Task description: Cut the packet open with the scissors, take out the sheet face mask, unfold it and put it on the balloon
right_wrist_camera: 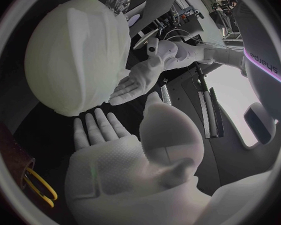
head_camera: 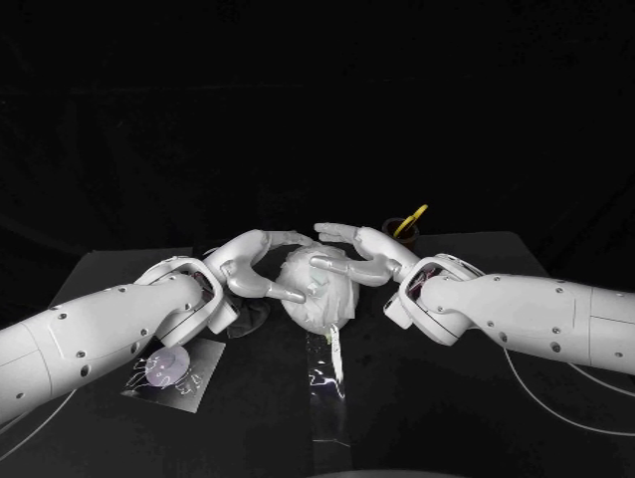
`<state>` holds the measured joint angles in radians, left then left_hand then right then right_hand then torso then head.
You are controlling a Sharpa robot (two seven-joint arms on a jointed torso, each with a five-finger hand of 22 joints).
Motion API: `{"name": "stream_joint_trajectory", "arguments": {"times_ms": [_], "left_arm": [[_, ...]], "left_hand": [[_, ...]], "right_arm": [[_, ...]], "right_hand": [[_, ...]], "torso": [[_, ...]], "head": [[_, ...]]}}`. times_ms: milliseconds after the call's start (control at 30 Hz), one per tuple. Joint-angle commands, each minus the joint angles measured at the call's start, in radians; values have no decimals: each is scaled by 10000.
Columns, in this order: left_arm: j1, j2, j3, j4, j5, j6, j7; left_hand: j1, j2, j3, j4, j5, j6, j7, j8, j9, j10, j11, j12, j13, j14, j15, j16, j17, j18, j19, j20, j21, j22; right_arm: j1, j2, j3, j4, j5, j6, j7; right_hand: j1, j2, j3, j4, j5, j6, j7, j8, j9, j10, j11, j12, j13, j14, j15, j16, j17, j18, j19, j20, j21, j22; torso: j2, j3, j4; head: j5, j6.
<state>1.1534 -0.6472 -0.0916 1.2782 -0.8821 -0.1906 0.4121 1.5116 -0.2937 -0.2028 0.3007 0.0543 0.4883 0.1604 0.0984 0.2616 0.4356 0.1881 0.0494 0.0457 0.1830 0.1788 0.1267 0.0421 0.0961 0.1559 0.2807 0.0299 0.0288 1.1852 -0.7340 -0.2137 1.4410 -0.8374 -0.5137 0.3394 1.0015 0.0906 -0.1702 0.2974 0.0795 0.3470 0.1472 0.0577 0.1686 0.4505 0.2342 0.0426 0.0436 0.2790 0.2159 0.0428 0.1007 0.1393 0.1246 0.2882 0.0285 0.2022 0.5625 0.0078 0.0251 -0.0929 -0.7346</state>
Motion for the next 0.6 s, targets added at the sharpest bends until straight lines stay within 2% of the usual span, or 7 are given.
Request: {"name": "stream_joint_trajectory", "arguments": {"times_ms": [33,133,333,467,600], "left_arm": [[4,61,16,-80,-185,450,-158],[4,99,17,-152,-188,428,-212],[4,177,18,-264,-195,401,-305],[5,255,18,-382,-201,372,-357],[4,330,18,-520,-203,336,-398]], "left_hand": [[-91,-9,-54,19,28,27,657,35,-1,-6,42,-1,-5,59,21,26,9,128,63,-20,17,12],[-79,-4,-49,13,35,-21,737,26,-23,-41,118,-37,-17,125,81,48,25,227,167,-6,47,33],[-6,49,2,18,33,103,868,80,25,105,250,-32,-6,256,198,91,54,401,273,31,87,56],[10,50,13,18,33,116,888,89,27,81,270,-39,-11,243,215,74,51,431,281,35,90,58],[38,55,21,17,34,82,893,82,10,30,272,-55,-19,235,216,62,49,449,294,46,95,61]], "right_arm": [[34,63,13,-113,17,530,-286],[60,120,19,-234,-70,649,-452],[96,193,23,-413,-351,820,-764],[108,253,24,-581,-634,1024,-1023],[114,307,24,-693,-1058,1455,-1368]], "right_hand": [[-138,-7,-89,-9,-52,37,1343,41,-21,-57,58,-10,-13,-29,52,-29,-27,15,19,34,52,11],[-253,1,-154,-8,-170,81,1352,44,-35,-56,70,-9,-12,-42,68,-50,-58,-11,12,28,54,-9],[-450,34,-250,-6,-277,303,1362,97,5,93,91,12,3,-63,92,-71,-102,-44,-25,20,46,-59],[-650,39,-339,-2,-305,325,1346,99,-19,20,76,-6,-8,-192,78,-101,-164,-43,-19,10,52,-56],[-797,-46,-418,-4,-323,353,1336,105,-21,7,73,-3,-6,-178,72,-95,-171,-39,-7,8,57,-53]], "torso": [[-12,-10,12],[-4,-18,7],[-6,-8,5],[-8,-9,1],[-24,-5,1]], "head": [[-7,-10],[-2,-16],[-10,-47],[-14,-53],[-31,-94]]}}
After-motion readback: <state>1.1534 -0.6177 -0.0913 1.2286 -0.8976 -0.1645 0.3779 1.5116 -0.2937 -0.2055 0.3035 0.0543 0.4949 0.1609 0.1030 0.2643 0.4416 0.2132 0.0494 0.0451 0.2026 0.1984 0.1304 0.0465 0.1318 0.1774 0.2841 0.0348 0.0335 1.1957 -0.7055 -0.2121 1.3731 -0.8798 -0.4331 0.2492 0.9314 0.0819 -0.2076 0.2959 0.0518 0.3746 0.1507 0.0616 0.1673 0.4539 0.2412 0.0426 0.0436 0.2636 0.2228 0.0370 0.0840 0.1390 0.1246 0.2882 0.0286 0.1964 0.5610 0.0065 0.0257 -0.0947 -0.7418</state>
